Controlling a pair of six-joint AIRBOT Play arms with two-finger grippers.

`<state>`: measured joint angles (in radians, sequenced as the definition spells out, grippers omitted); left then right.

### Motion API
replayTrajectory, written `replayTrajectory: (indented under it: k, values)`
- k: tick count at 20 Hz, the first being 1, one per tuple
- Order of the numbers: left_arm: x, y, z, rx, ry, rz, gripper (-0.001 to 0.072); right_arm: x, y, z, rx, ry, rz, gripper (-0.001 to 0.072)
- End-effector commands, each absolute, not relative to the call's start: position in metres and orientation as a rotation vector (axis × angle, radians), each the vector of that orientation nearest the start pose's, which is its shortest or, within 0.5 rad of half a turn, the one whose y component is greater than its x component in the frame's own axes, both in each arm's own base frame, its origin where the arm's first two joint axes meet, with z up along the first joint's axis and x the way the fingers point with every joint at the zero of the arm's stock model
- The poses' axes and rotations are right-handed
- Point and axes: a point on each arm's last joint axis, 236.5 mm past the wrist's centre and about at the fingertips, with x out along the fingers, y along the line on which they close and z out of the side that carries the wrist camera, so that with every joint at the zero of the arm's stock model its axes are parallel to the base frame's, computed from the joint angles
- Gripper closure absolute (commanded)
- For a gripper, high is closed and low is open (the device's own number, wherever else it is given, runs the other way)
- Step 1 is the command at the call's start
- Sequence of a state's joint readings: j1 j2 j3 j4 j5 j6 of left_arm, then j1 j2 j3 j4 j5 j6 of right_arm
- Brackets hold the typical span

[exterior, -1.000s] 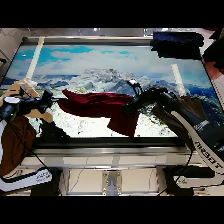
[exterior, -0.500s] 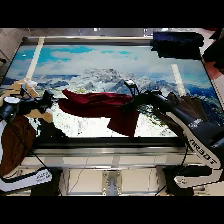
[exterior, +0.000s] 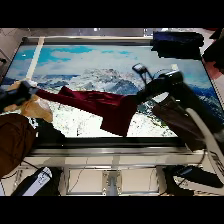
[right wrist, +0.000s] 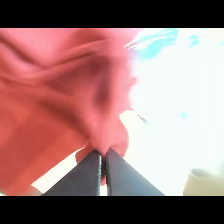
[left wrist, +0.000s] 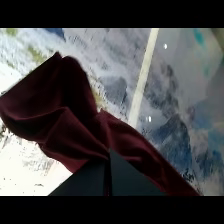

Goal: Fold the shirts.

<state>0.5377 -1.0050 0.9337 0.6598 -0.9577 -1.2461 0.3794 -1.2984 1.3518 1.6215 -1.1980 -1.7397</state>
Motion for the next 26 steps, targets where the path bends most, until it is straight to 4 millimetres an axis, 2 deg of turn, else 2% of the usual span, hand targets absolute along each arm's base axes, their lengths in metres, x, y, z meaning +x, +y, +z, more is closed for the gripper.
replayTrajectory:
  k: [1, 2, 4, 5, 6, 7, 8, 10, 11, 12, 14, 16, 19, 21, 23, 24, 26]
  values:
    - [0.34, 0.073, 0.239, -0.548, 0.415, -0.027, 0.0696, 0.34, 0.128, 0.203, -0.352, 0.914, 0.405, 0.0689]
    - [0.324, 0.07, 0.276, -0.481, 0.326, -0.006, 0.0696, 0.329, 0.124, 0.251, -0.327, 0.78, 0.402, 0.069]
    - [0.293, 0.051, 0.354, -0.347, 0.132, 0.009, 0.0696, 0.303, 0.114, 0.345, -0.277, 0.505, 0.393, 0.069]
    - [0.275, 0.043, 0.393, -0.269, 0.029, 0.033, 0.0696, 0.287, 0.108, 0.384, -0.257, 0.398, 0.385, 0.0691]
    - [0.258, 0.04, 0.426, -0.177, -0.056, 0.075, 0.0697, 0.273, 0.101, 0.413, -0.245, 0.324, 0.376, 0.069]
    - [0.243, 0.042, 0.454, -0.099, -0.12, 0.131, 0.0697, 0.264, 0.095, 0.43, -0.241, 0.284, 0.363, 0.0691]
    - [0.233, 0.039, 0.47, -0.05, -0.148, 0.152, 0.0698, 0.26, 0.089, 0.441, -0.241, 0.258, 0.345, 0.0691]
    - [0.234, 0.032, 0.484, -0.046, -0.161, 0.122, 0.0698, 0.266, 0.083, 0.446, -0.251, 0.247, 0.313, 0.0691]
    - [0.246, 0.035, 0.482, -0.086, -0.151, 0.093, 0.0699, 0.276, 0.081, 0.44, -0.264, 0.267, 0.291, 0.0692]
    - [0.263, 0.041, 0.468, -0.142, -0.096, 0.056, 0.0699, 0.292, 0.076, 0.431, -0.288, 0.3, 0.252, 0.0692]
    - [0.309, 0.047, 0.408, -0.282, 0.132, -0.071, 0.0699, 0.333, 0.073, 0.397, -0.345, 0.412, 0.189, 0.0693]
    - [0.357, 0.05, 0.351, -0.336, 0.311, -0.149, 0.0699, 0.381, 0.077, 0.344, -0.371, 0.569, 0.167, 0.0693]
    - [0.45, 0.043, 0.254, -0.255, 0.507, -0.15, 0.0699, 0.451, 0.083, 0.254, -0.29, 0.772, 0.208, 0.0693]
    - [0.507, 0.035, 0.191, -0.212, 0.574, -0.107, 0.0699, 0.495, 0.09, 0.197, -0.186, 0.848, 0.26, 0.0693]
    - [0.554, 0.027, 0.139, -0.209, 0.58, -0.072, 0.0699, 0.532, 0.09, 0.139, -0.154, 0.905, 0.259, 0.0692]
    - [0.574, 0.023, 0.116, -0.236, 0.566, -0.052, 0.0699, 0.548, 0.092, 0.111, -0.152, 0.926, 0.257, 0.0692]
    - [0.602, 0.028, 0.082, -0.321, 0.534, 0.009, 0.0698, 0.575, 0.097, 0.07, -0.13, 0.927, 0.244, 0.069]
